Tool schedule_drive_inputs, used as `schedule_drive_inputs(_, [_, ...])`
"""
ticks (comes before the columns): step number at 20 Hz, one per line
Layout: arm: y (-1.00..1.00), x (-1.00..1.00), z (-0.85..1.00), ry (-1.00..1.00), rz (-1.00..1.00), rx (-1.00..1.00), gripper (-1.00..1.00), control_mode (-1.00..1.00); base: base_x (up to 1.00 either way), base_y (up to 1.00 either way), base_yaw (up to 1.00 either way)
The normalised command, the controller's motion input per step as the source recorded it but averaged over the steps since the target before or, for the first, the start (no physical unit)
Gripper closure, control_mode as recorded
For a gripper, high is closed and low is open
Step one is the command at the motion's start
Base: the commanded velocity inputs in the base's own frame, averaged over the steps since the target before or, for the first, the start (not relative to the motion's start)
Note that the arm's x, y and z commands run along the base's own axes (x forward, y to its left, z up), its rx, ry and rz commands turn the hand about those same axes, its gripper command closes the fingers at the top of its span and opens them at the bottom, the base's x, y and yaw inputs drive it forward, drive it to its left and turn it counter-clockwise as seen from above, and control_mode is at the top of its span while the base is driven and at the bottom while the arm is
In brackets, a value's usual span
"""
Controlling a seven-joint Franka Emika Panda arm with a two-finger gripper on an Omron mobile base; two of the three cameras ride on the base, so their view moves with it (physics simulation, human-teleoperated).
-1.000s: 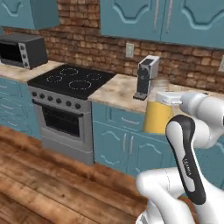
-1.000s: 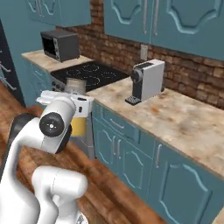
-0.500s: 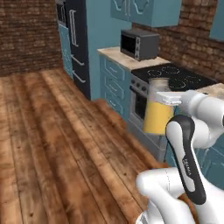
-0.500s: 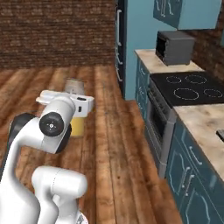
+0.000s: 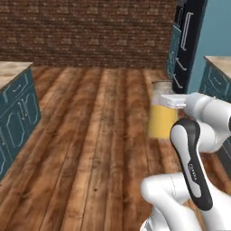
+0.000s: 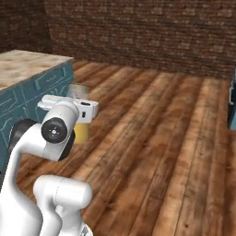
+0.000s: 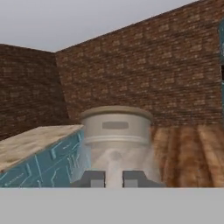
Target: Place the pitcher and cup on the dining counter for serving.
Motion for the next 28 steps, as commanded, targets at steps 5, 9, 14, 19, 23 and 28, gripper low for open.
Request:
schedule_drive_inputs(5, [0.00, 0.00, 0.00, 0.00, 0.00, 0.00, 1.00, 1.00, 0.74, 0.27, 0.75])
schedule_drive_inputs(9, [0.00, 0.00, 0.00, 0.00, 0.00, 0.00, 1.00, 1.00, 1.00, 0.17, 0.65])
schedule_drive_inputs(14, [0.00, 0.00, 0.00, 0.00, 0.00, 0.00, 1.00, 1.00, 1.00, 0.01, 0.56])
schedule_drive_inputs(19, [0.00, 0.00, 0.00, 0.00, 0.00, 0.00, 1.00, 1.00, 1.00, -0.17, 0.38])
schedule_drive_inputs(23, [0.00, 0.00, 0.00, 0.00, 0.00, 0.00, 1.00, 1.00, 1.00, -0.23, 0.28])
schedule_drive_inputs(28, [0.00, 0.00, 0.00, 0.00, 0.00, 0.00, 1.00, 1.00, 1.00, -0.24, 0.28])
